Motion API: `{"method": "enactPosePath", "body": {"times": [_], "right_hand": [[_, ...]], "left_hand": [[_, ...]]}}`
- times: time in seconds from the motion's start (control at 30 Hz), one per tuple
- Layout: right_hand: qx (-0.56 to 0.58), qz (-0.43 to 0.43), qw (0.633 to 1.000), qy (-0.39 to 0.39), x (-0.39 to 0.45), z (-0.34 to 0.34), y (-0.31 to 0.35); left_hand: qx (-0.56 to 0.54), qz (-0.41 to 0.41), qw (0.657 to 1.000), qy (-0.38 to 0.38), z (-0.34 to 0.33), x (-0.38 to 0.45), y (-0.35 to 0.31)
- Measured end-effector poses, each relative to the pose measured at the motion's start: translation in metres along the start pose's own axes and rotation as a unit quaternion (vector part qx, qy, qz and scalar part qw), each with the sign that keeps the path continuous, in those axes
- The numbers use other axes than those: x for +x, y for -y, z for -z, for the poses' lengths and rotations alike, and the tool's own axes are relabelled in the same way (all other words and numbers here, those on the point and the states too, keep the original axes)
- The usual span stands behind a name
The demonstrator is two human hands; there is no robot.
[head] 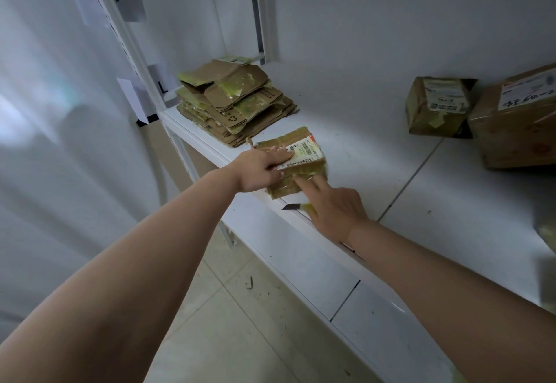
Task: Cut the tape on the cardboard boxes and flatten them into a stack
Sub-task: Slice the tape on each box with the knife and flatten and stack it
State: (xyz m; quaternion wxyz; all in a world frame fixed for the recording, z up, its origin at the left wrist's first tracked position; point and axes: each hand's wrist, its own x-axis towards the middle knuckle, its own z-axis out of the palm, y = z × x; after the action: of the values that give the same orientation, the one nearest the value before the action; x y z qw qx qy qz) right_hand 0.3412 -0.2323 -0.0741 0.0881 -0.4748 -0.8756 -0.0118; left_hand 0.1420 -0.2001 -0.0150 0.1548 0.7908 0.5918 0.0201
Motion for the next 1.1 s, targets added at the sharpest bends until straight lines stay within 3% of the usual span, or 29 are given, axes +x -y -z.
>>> {"method": "enactPosePath", "body": {"times": [0.5,0.77,0.93,1.1], "right_hand": [[0.020,-0.045,0.998,0.027,0.024,0.016,0.015],[-0.035,0.022,0.996,-0.079,0.008,0.001,0.012],[0.012,0.054,0.994,-0.098,-0.002,-0.001,0.001],[-0.017,0.042,0.995,-0.094,-0.001,-0.001,0.004]], "left_hand": [[0.001,-0.014,1.000,-0.028,-0.007,0.002,-0.001],[0.020,-0.023,0.999,-0.011,-0.007,0.003,-0.009],[0.013,-0.016,0.999,-0.029,-0.009,0.002,-0.003],[0.043,-0.028,0.995,-0.080,-0.016,-0.001,-0.009]]}}
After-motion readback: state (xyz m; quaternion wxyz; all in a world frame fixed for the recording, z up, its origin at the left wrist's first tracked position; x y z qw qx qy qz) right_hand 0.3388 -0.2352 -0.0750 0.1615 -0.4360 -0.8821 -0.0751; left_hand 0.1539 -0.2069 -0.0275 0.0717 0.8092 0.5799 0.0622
